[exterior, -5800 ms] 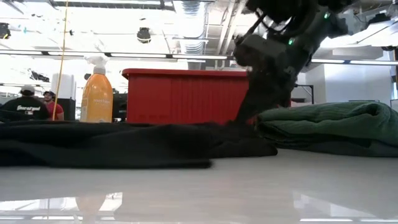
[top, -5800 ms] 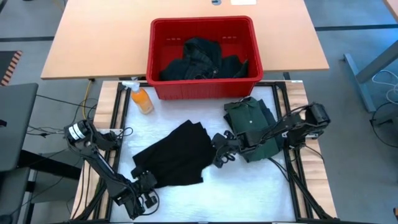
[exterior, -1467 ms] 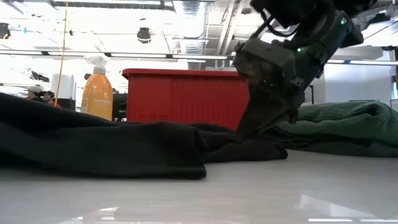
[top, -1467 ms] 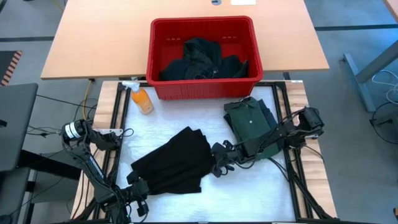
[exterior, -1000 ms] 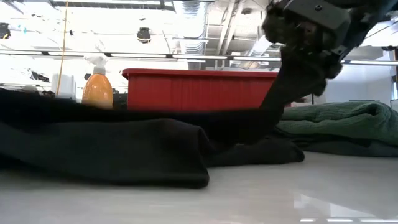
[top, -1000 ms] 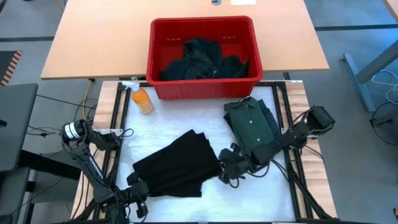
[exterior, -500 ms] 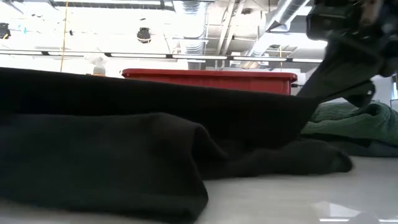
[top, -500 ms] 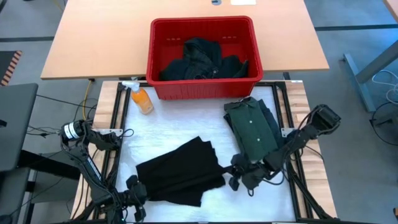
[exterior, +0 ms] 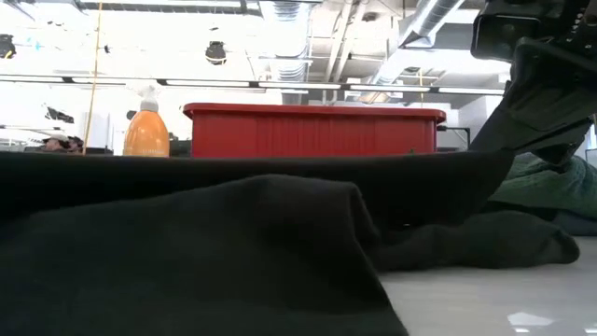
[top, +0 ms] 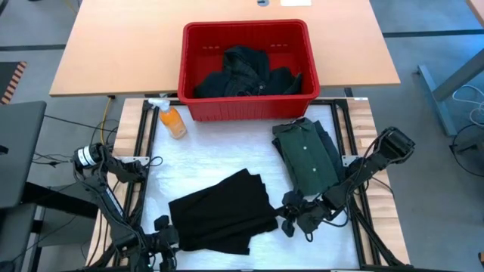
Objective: Fold laundry
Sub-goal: Fold the black shirt
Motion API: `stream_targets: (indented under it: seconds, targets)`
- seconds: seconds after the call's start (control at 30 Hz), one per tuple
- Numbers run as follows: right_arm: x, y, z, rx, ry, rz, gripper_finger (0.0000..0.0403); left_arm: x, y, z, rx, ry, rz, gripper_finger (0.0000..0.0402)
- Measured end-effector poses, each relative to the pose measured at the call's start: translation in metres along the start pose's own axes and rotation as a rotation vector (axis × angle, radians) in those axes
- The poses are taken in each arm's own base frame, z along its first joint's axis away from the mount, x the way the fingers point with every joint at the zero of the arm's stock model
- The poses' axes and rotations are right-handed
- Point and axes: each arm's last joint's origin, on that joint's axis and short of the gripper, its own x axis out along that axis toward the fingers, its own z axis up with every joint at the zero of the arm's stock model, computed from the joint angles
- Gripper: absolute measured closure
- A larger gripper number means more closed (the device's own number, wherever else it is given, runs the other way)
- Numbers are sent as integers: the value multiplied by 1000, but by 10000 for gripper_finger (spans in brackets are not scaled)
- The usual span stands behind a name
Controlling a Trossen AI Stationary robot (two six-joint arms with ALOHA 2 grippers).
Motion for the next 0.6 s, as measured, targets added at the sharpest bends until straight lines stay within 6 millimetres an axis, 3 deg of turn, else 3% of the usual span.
stream_targets:
  seconds: [0.33,0.43,0.6]
  targets:
    - [0,0,-2,-4,51,23,370,-19,-7,4,71,-166,-69,276]
    - [1,-1,0,0,48,19,373,-3,-8,4,43,-236,-32,286]
    - [2,-2,1,4,46,15,372,31,-16,-1,143,-171,-53,291]
